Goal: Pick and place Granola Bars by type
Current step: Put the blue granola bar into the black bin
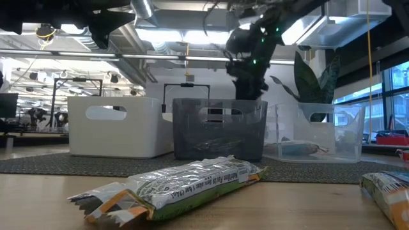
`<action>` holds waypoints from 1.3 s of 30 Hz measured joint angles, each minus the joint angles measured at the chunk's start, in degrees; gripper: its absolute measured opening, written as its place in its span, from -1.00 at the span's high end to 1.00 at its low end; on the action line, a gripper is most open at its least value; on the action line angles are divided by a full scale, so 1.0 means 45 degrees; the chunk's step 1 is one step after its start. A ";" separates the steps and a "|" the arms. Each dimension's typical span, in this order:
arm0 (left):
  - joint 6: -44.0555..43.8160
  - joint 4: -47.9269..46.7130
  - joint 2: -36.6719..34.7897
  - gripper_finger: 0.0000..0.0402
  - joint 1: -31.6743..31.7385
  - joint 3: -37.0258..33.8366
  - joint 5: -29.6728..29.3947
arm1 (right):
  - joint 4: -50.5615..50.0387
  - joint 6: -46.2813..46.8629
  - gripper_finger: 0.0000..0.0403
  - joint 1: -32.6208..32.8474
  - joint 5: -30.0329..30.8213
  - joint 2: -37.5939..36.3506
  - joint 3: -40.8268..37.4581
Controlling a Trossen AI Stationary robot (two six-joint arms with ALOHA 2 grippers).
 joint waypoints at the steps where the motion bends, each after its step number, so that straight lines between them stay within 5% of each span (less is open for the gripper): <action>1: 0.0000 0.0000 0.0000 0.20 0.0001 0.0000 0.0000 | -0.0128 -0.0001 -0.37 -0.0140 -0.0037 0.0142 0.0000; 28: 0.0005 -0.0005 0.0005 0.20 -0.0001 0.0010 -0.0102 | -0.0656 -0.1063 -0.31 -0.1159 0.0696 0.2542 -0.0049; 39: 0.0004 -0.0054 0.0005 0.20 -0.0003 0.0010 -0.0098 | -0.1318 -0.1415 -0.31 -0.1334 -0.0178 0.2542 -0.0058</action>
